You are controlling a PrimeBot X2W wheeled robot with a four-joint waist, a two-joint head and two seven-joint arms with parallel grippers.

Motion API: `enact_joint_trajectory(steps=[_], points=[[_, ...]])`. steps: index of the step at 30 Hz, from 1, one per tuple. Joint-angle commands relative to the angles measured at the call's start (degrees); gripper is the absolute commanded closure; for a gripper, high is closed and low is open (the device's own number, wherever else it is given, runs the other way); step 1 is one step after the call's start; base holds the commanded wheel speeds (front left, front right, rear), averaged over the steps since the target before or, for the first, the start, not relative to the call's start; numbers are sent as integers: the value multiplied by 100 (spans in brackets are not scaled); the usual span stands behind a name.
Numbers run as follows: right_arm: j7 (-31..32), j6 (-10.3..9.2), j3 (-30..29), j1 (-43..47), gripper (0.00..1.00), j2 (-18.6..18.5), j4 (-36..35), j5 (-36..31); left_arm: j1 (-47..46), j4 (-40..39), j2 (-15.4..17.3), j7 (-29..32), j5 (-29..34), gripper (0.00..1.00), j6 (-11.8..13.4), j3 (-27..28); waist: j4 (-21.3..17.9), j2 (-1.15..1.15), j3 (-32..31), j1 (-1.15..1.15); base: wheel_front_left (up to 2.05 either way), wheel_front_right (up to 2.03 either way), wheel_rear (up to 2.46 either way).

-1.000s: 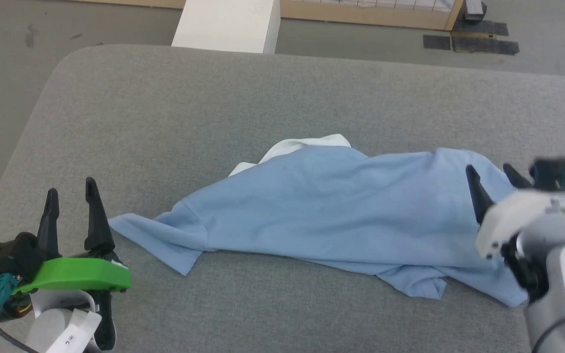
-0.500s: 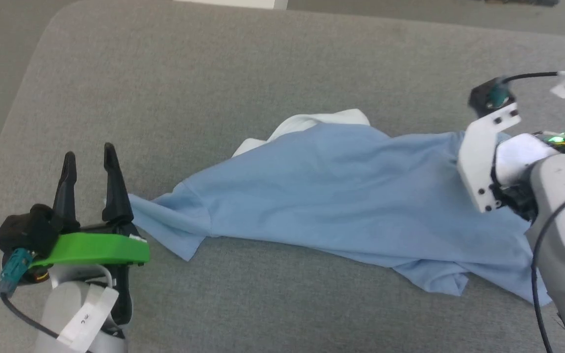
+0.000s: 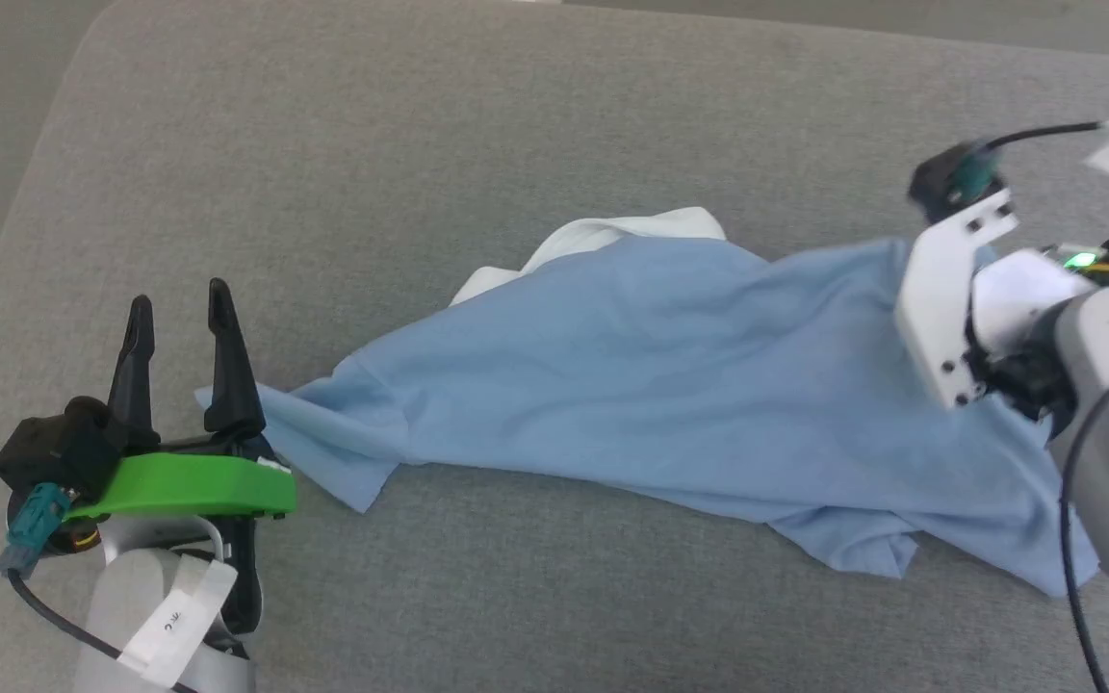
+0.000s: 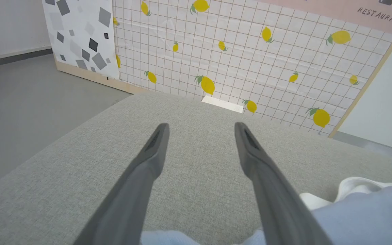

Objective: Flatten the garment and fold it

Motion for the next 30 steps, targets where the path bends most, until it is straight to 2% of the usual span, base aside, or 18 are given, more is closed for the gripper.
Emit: enact_joint_trajectory(steps=[1,2,4,10,15,19,25,29,30], points=[[-216,-9,-171,-42,100,33,9,-9,-70,-11,-30,-27,51,0,-36,25,-98,0,-88,0,0,0,0],[-694,-9,-595,-208,100,151,-7,-64,-45,-20,-41,-27,102,0,-54,46,-218,0,-191,0,0,0,0],[-978,-9,-874,-275,100,234,-80,-77,-20,-14,-45,-27,132,0,-63,56,-306,0,-280,0,0,0,0],[-1456,-9,-1439,253,100,282,-821,-53,83,20,-56,-27,198,0,-82,59,-532,0,-622,0,0,0,0],[-1284,-9,-1776,1649,100,392,-1840,59,237,55,-62,-27,227,0,-84,59,-714,0,-881,0,0,0,0],[-949,-9,-2026,2902,100,658,-2426,234,317,68,-66,-27,238,0,-80,42,-837,0,-982,0,0,0,0],[-371,-9,-2222,4388,100,1187,-2588,464,355,108,-71,-27,223,0,-75,-48,-900,0,-1018,0,0,0,0],[-397,-9,-2288,4560,100,1322,-2532,545,364,139,-74,-27,193,0,-66,-83,-920,0,-987,0,0,0,0],[-514,-9,-2303,4513,62,1333,-2548,547,365,147,-74,-27,189,0,-64,-89,-924,0,-982,0,0,0,0]])
